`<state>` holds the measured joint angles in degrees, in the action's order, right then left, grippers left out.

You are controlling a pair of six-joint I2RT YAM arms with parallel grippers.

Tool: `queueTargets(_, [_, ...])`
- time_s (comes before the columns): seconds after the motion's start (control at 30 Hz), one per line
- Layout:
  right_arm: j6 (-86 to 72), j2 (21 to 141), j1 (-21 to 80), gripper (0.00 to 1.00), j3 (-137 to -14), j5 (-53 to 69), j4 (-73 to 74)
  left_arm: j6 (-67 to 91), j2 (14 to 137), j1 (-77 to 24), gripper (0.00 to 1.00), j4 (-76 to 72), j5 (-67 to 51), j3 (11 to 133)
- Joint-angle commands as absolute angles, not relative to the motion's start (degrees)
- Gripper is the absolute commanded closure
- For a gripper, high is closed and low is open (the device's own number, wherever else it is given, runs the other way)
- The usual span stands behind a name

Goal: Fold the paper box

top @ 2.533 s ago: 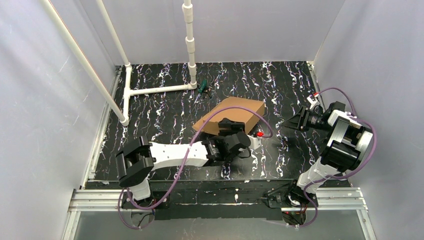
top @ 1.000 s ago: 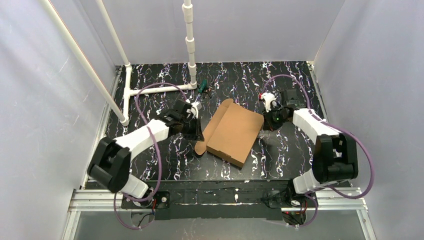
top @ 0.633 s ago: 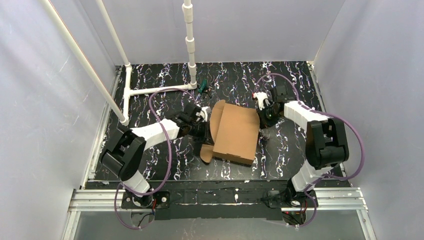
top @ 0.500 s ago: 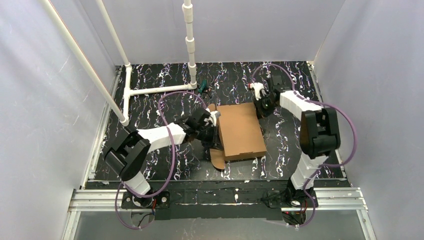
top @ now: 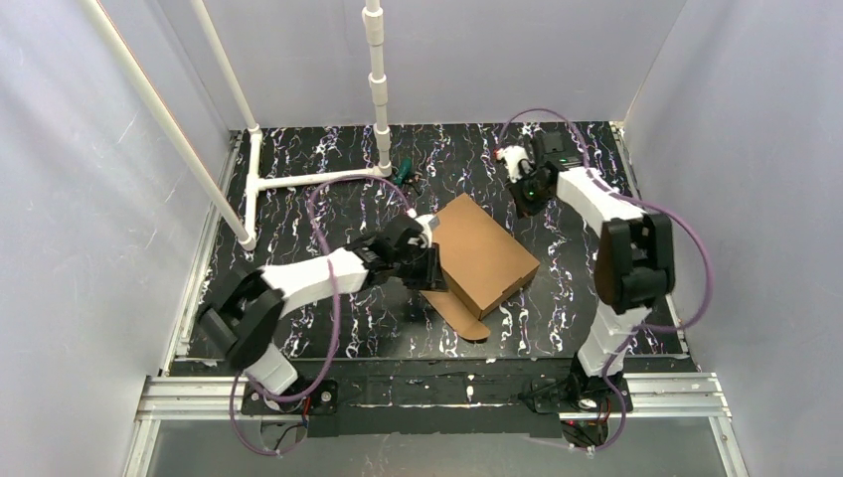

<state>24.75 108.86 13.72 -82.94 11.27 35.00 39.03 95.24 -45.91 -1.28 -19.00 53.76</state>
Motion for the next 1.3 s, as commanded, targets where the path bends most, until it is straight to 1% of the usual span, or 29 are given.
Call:
queueTargets(0.0, [28.64, 94.81, 12.26, 0.96, -80.47, 7.24, 32.21, 30.53, 77.79, -45.27, 0.73, 10.31, -7.91, 48.80])
queueTargets(0.03, [29.36, 92.84, 12.33, 0.96, -80.25, 9.43, 32.22, 29.34, 74.61, -45.08, 0.68, 12.15, -5.42, 47.72])
queueTargets(0.07, [30.53, 90.66, 12.31, 0.96, -80.20, 12.08, 32.28, 28.38, 71.57, -44.76, 0.60, 13.59, -2.07, 46.03])
queueTargets(0.1, [31.96, 88.37, 12.37, 0.93, -79.29, 14.83, 31.62, 27.94, 68.45, -44.34, 0.48, 14.44, 2.37, 44.33])
queueTargets(0.13, [33.28, 85.51, 12.43, 0.85, -77.70, 17.34, 29.48, 28.22, 65.52, -43.87, 0.33, 14.65, 6.06, 42.51])
queueTargets(0.17, [34.38, 81.76, 12.52, 0.69, -75.14, 19.82, 25.76, 29.02, 62.43, -42.97, 0.15, 14.33, 9.24, 40.46])
queueTargets(0.2, [33.80, 79.59, 12.49, 0.42, -72.41, 22.03, 21.85, 29.58, 60.00, -41.45, 0.04, 13.39, 10.39, 38.39])
queueTargets(0.23, [31.78, 78.23, 12.48, 0.20, -70.50, 24.44, 18.72, 29.79, 57.06, -38.63, 0.02, 11.77, 8.51, 36.59])
queueTargets(0.27, [30.68, 78.53, 12.48, 0.03, -70.25, 28.61, 17.95, 30.72, 55.48, -35.18, 0.02, 9.57, 5.32, 34.76])
queueTargets(0.37, [30.87, 83.91, 12.84, 0.02, -74.57, 42.79, 25.38, 32.50, 54.63, -26.58, 0.02, 2.23, -6.86, 31.53])
queueTargets(0.4, [30.50, 84.99, 13.61, 0.02, -74.80, 44.46, 25.98, 32.86, 55.41, -24.38, 0.02, 0.69, -9.80, 31.30])
queueTargets(0.5, [28.60, 86.19, 17.10, 0.02, -73.18, 42.14, 22.71, 34.12, 60.59, -19.13, 0.02, -4.15, -17.98, 32.24])
queueTargets(0.67, [27.86, 91.79, 19.74, 0.02, -74.16, 38.87, 24.77, 36.95, 74.48, -13.95, 0.02, -6.14, -28.07, 37.31])
queueTargets(0.83, [30.73, 97.04, 23.93, 0.02, -76.62, 35.58, 28.76, 34.90, 81.40, -13.08, 0.02, -8.02, -28.88, 39.22])
queueTargets(0.97, [31.52, 99.47, 24.71, 0.02, -77.56, 35.24, 30.35, 31.80, 85.16, -13.10, 0.11, -8.02, -29.53, 40.97])
queueTargets(1.13, [31.87, 100.61, 24.78, 0.02, -77.61, 36.60, 30.85, 29.24, 90.06, -13.09, 0.20, -8.13, -30.93, 42.97])
queueTargets(1.23, [31.89, 101.18, 24.79, 0.02, -77.93, 37.38, 31.08, 29.03, 93.27, -13.10, 0.28, -8.17, -31.51, 44.63])
queueTargets(1.27, [31.97, 101.43, 24.79, 0.02, -78.22, 37.48, 31.37, 29.01, 94.32, -13.10, 0.33, -8.10, -31.44, 45.11])
